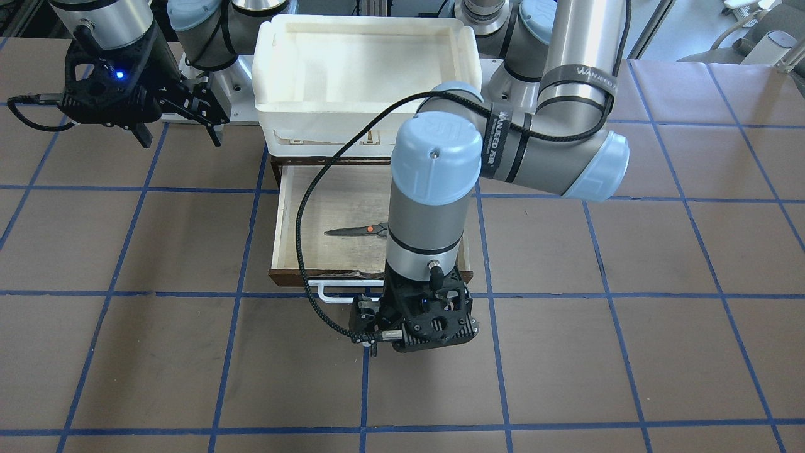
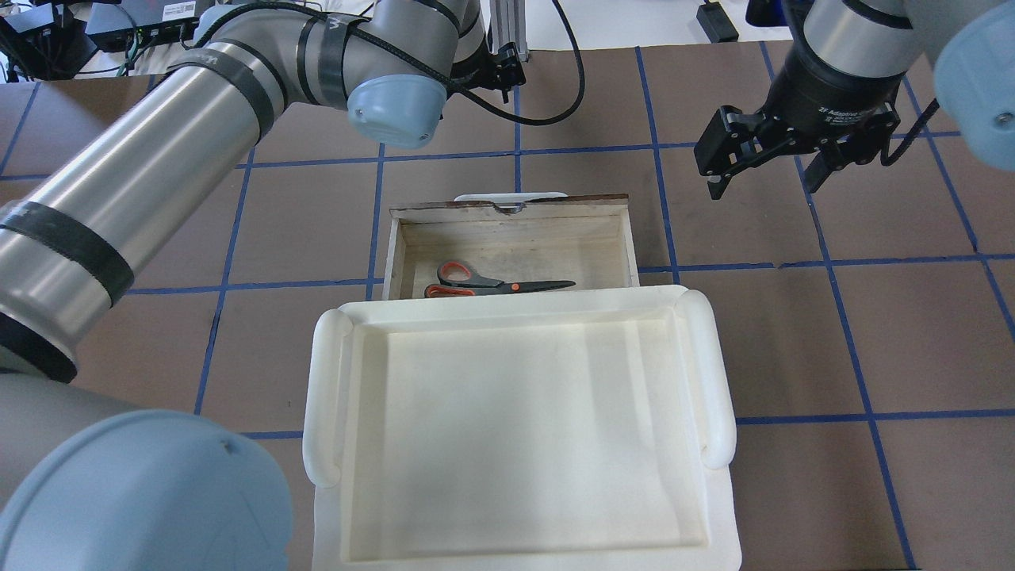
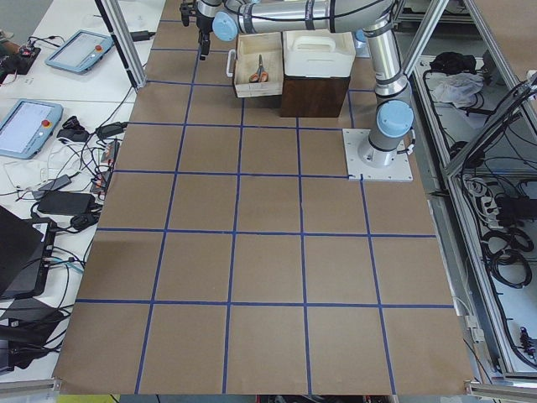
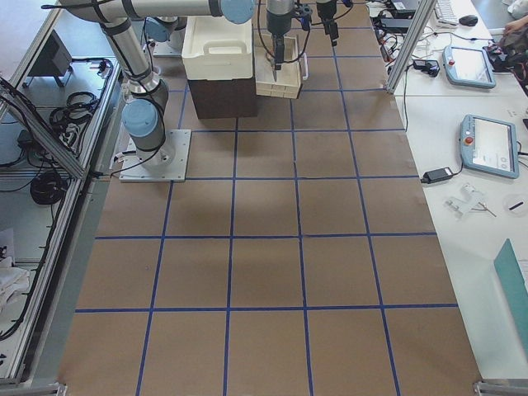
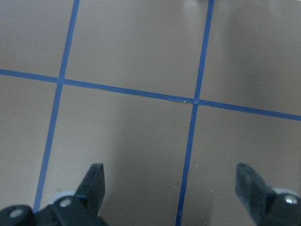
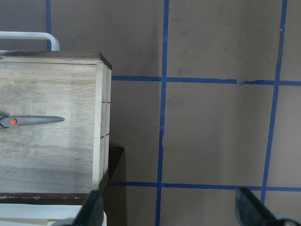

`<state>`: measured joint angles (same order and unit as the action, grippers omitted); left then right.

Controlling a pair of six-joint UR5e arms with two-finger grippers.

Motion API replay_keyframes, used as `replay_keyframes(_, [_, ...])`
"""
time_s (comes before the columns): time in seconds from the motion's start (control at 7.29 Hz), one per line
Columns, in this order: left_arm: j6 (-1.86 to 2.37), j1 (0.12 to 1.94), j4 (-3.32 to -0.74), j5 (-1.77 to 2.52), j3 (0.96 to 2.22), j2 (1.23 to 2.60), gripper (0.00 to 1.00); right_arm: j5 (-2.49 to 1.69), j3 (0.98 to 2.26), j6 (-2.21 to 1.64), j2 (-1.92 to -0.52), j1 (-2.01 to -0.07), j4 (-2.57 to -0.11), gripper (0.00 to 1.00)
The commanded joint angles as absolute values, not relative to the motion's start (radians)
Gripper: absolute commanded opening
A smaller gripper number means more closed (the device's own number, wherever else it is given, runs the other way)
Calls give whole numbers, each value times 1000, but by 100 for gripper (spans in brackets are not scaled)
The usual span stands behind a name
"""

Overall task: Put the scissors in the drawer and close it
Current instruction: 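Move the left gripper over the drawer front near its handle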

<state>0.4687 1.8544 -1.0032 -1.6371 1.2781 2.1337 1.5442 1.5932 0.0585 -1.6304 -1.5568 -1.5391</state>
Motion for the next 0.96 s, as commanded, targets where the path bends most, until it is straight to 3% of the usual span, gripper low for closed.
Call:
replay_keyframes(0.0, [453,1873,-996,-1658,1259,2207,100,1539,1595,61,-1631,-1562,-1539,100])
replay_keyframes(0.82, [448,1919,-1049,-1644,1259,2301,100,1543,1595,83,-1634,-1572,-1537,100])
